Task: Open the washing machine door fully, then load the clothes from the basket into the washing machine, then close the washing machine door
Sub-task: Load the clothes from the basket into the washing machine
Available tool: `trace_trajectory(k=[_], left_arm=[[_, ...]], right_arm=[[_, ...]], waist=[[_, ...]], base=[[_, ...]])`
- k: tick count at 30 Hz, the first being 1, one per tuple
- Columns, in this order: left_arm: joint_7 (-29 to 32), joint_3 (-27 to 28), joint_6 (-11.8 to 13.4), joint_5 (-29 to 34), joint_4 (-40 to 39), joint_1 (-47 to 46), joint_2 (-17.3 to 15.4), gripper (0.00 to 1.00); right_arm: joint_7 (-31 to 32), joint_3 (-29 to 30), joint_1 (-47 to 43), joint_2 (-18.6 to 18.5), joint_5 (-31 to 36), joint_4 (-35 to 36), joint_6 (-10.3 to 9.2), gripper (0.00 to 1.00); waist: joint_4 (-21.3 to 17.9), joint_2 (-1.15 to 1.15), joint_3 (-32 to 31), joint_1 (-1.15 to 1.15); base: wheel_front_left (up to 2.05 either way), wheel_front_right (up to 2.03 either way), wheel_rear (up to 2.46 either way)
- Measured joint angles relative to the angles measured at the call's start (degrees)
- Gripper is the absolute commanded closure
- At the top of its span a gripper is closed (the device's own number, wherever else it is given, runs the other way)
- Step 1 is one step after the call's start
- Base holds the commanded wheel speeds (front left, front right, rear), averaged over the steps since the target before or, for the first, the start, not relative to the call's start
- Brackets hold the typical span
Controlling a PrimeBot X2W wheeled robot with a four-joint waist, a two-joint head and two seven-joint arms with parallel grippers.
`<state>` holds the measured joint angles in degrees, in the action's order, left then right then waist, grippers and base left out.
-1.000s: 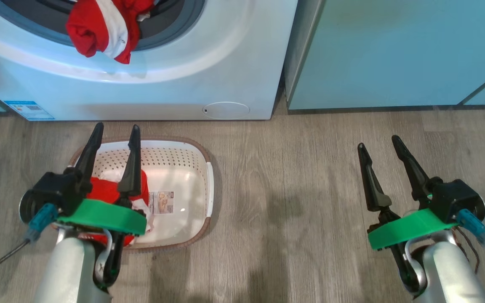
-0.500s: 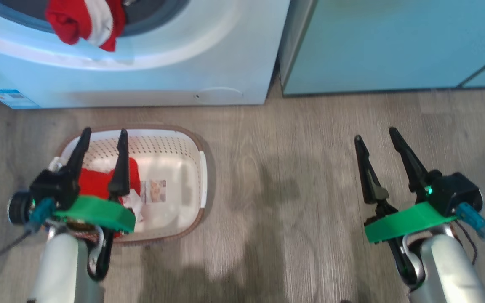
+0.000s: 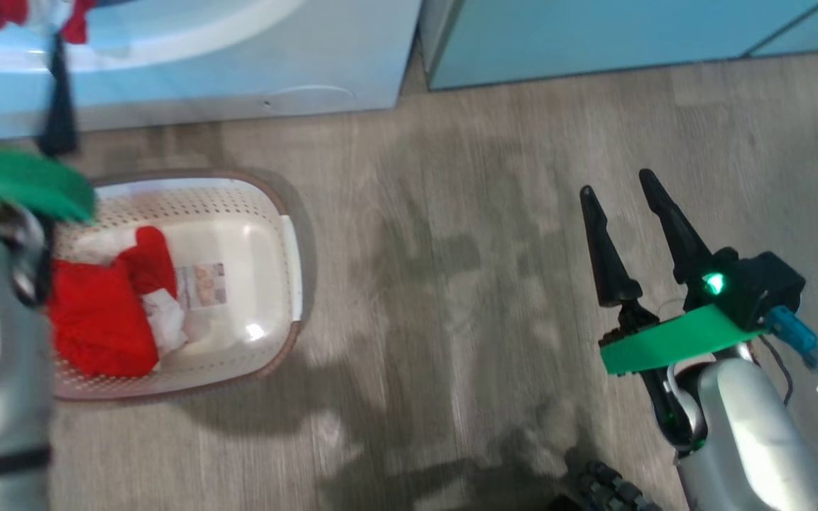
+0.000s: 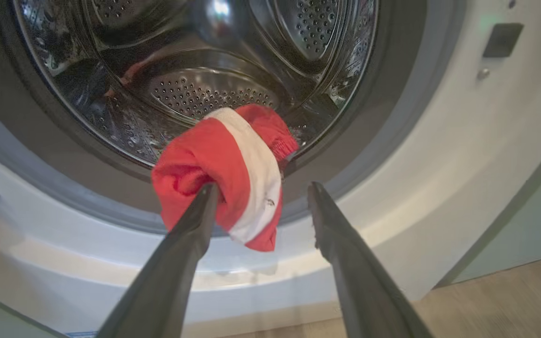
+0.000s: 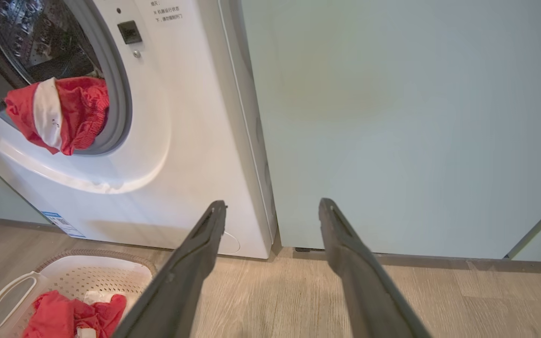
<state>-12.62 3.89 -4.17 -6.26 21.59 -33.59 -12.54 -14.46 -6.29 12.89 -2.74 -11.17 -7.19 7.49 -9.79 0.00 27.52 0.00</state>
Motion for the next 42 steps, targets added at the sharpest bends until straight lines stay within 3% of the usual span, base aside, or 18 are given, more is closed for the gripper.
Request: trace_trajectory(k=[4,7,16,26,34,36,42], left_arm=[[4.87,0.22,0.22,0.77,1.64,-7.29,-3.61,0.00],[13.99,0.11,-1.86,-1.00,4.97,-13.34,-6.26,0.00],[27.36,-2.78,-3.22,-4.33,9.50,-21.13,-13.38,0.00],[32.66,-5.77,-3.19,-4.33,13.74,-24.15,-15.79,0.00],[33.79,-6.08,-3.13,-5.68,17.85,-26.26,-15.52,0.00],[33.88,-6.08,-3.14,-6.35,18.63,-27.00,-15.34,1.00],[33.72,-6.10,-3.15,-8.11,19.94,-28.70,-15.02,1.00]], right_arm=[[0.00,-0.25,0.98,-0.01,-1.10,0.12,0.00,0.00],[0.00,-1.14,2.09,-0.01,-1.53,0.20,0.00,0.00],[0.00,-2.04,3.29,-0.02,-3.03,0.27,0.01,0.00],[0.00,-3.12,4.59,-0.01,-4.11,0.31,0.01,0.00],[0.00,-3.52,4.61,-0.01,-4.14,0.31,0.01,0.00],[0.00,-3.70,4.61,-0.01,-4.15,0.31,0.01,0.00],[0.00,-4.43,4.62,-0.01,-4.54,0.32,0.01,0.00]], waist=[[-1.36,0.00,2.11,0.00],[-2.63,0.00,3.92,0.00],[-4.95,0.00,6.52,0.00],[-6.17,0.00,7.80,0.00],[-6.85,0.00,8.34,0.00],[-6.95,0.00,8.45,0.00],[-7.35,0.00,8.48,0.00]], base=[[0.00,0.00,0.00],[0.00,0.00,0.00],[0.00,0.00,0.00],[0.00,0.00,0.00],[0.00,0.00,0.00],[0.00,0.00,0.00],[0.00,0.00,0.00]])
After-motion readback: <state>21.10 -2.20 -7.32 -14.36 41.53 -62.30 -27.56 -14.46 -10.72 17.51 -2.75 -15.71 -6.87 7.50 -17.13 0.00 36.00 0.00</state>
